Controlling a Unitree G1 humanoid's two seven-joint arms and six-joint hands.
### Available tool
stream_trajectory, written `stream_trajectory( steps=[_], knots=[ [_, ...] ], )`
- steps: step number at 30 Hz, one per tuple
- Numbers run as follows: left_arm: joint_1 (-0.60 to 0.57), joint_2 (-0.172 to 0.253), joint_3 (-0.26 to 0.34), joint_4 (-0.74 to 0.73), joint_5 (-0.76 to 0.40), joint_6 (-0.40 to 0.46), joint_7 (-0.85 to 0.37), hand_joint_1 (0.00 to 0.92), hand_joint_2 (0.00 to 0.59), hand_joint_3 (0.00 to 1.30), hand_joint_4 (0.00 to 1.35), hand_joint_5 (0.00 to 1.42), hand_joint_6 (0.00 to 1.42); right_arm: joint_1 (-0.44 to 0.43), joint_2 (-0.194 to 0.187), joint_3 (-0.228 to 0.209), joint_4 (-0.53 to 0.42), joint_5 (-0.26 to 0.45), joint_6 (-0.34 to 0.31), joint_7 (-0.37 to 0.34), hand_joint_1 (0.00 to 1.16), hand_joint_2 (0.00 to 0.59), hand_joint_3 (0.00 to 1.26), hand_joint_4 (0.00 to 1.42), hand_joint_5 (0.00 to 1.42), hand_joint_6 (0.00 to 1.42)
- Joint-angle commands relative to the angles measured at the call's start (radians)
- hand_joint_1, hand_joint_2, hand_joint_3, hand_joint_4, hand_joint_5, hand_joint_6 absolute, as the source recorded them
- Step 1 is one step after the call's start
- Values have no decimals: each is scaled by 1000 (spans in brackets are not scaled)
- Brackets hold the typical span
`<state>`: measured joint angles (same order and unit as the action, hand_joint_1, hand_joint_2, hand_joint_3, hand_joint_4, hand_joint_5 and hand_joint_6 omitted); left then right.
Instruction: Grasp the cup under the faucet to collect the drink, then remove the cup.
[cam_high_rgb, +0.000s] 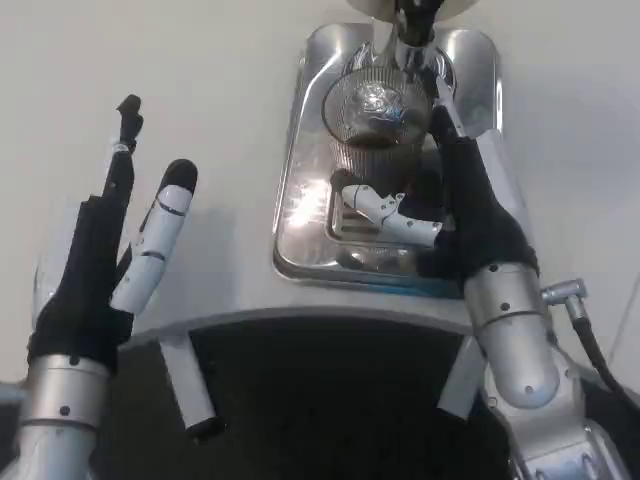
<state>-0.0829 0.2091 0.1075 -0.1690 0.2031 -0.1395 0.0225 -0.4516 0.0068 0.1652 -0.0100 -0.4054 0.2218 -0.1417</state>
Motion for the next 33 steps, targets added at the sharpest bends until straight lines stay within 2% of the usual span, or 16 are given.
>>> stream_trajectory(
  steps=[1,3,4,6,7,10,21,33],
  knots=[
    [8,-3,14,6,-9,12,12,0,262,0,0,0,0,-37,35,7,51,-2,43,-25,1069,234,97,120,194,314],
    [5,-2,16,6,-10,14,12,0,263,0,0,0,0,-56,48,6,69,-10,55,-54,1129,267,205,214,304,451],
    [3,-2,19,6,-13,17,12,0,263,0,0,0,0,-70,56,8,82,-30,59,-92,1156,313,323,292,397,567],
    [3,-3,23,6,-17,22,12,0,263,0,0,0,0,-89,66,13,100,-65,66,-152,1162,280,450,409,517,740],
    [3,-3,25,6,-18,24,11,0,262,0,0,0,0,-100,72,13,109,-82,67,-181,1162,283,502,462,567,802],
    [11,-3,30,3,-18,25,9,0,260,0,0,0,0,-120,83,13,130,-106,64,-232,1162,287,566,541,637,903],
    [10,-2,39,12,-25,20,8,0,248,0,0,11,0,-98,85,24,136,-109,31,-273,1162,288,658,636,735,986],
    [11,10,25,21,-8,7,3,0,247,0,0,12,0,-67,61,28,81,-113,15,-248,1162,283,718,716,794,1064]
  ],
)
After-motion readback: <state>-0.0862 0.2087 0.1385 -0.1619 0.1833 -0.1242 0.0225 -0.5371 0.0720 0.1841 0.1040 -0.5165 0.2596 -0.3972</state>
